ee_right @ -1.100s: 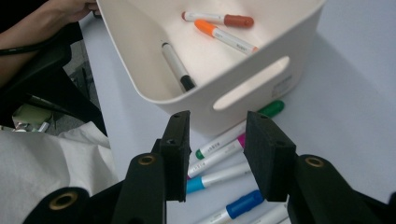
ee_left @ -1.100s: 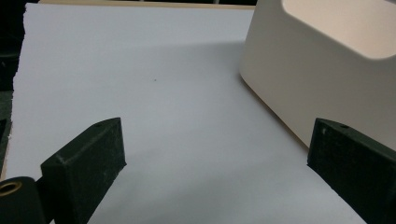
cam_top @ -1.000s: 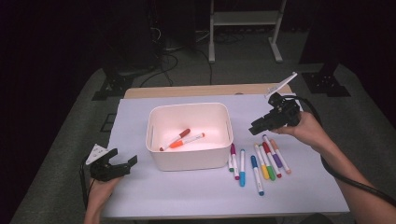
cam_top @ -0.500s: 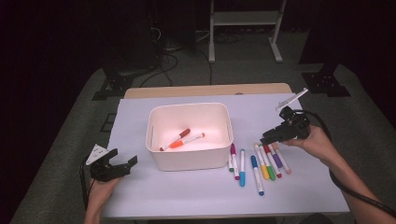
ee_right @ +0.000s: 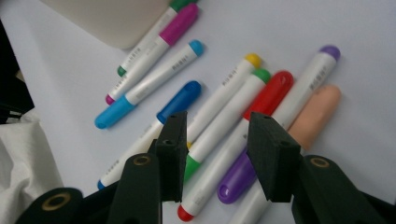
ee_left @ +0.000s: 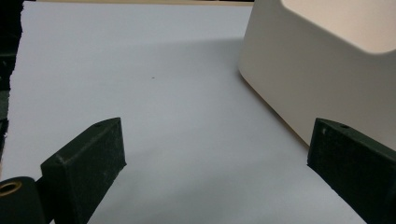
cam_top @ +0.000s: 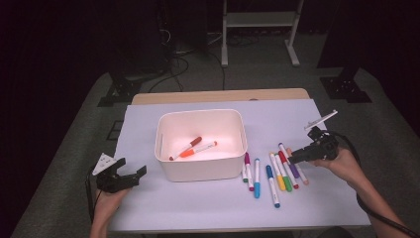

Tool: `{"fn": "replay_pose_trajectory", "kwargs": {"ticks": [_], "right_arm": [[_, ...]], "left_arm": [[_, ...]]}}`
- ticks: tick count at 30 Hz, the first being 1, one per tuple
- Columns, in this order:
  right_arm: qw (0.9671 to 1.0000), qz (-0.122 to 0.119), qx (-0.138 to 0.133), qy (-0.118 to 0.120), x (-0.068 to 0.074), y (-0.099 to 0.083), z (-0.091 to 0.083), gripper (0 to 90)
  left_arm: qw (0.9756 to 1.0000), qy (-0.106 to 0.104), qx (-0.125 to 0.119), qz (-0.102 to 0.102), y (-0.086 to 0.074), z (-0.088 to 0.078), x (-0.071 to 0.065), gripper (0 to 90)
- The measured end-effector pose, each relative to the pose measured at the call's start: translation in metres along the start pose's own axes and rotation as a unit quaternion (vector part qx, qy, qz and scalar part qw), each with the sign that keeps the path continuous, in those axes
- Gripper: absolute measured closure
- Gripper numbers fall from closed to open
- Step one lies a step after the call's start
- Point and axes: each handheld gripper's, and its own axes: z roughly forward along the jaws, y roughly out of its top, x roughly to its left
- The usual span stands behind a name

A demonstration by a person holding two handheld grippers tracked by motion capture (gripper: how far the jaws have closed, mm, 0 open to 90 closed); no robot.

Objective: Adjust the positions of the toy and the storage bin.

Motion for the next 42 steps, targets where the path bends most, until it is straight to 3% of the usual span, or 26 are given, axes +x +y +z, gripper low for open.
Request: {"fn": "replay_pose_trajectory", "kwargs": {"ticks": [12, 23, 42], "right_arm": [[0.9991, 0.027, 0.007, -0.034, -0.017, -0.024, 0.009, 56.5], [0.9977, 0.032, 0.019, -0.056, -0.025, -0.036, 0.019, 59.2], [0.9941, 0.037, 0.021, -0.099, -0.023, -0.038, 0.018, 72.0]], "left_arm": [[1.0, 0.0, 0.001, -0.001, 0.0, -0.001, 0.0, 2.8], [1.0, -0.001, 0.001, -0.002, 0.0, -0.001, 0.0, 2.8], [1.0, 0.002, 0.0, -0.002, -0.001, -0.003, 0.0, 2.8]]}}
